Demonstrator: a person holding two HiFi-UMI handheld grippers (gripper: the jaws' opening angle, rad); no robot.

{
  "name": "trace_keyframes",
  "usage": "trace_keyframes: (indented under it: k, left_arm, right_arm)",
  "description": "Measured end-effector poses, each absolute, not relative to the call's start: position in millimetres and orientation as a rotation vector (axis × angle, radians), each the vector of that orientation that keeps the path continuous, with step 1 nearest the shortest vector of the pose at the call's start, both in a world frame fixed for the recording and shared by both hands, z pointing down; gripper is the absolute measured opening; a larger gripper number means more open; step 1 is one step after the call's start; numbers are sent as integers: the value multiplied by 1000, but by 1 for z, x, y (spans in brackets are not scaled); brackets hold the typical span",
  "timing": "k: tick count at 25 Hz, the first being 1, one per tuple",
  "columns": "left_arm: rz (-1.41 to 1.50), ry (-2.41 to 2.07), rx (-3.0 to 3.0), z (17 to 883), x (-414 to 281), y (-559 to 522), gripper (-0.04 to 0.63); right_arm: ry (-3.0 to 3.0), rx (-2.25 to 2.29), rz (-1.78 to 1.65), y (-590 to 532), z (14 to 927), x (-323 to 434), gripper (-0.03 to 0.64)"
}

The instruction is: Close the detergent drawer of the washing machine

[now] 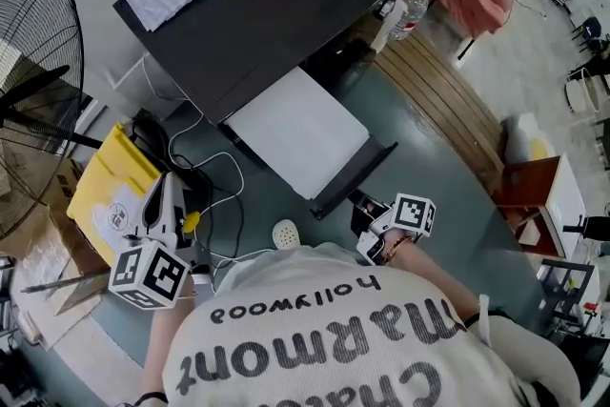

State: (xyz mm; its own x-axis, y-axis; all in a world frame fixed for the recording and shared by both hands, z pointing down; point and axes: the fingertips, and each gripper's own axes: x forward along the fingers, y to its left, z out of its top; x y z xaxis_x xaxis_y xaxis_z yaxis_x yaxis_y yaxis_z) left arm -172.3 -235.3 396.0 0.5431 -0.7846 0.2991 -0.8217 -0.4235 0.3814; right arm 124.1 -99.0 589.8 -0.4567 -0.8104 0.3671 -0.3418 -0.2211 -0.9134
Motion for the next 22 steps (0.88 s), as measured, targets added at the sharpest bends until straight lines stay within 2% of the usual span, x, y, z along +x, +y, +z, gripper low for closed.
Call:
trace_keyframes:
  k: [22]
  left_arm:
    - [56,-1335,2275,393,-195,-239,8]
  right_arm:
    - [1648,-1391,-1769,-121,582,112,84]
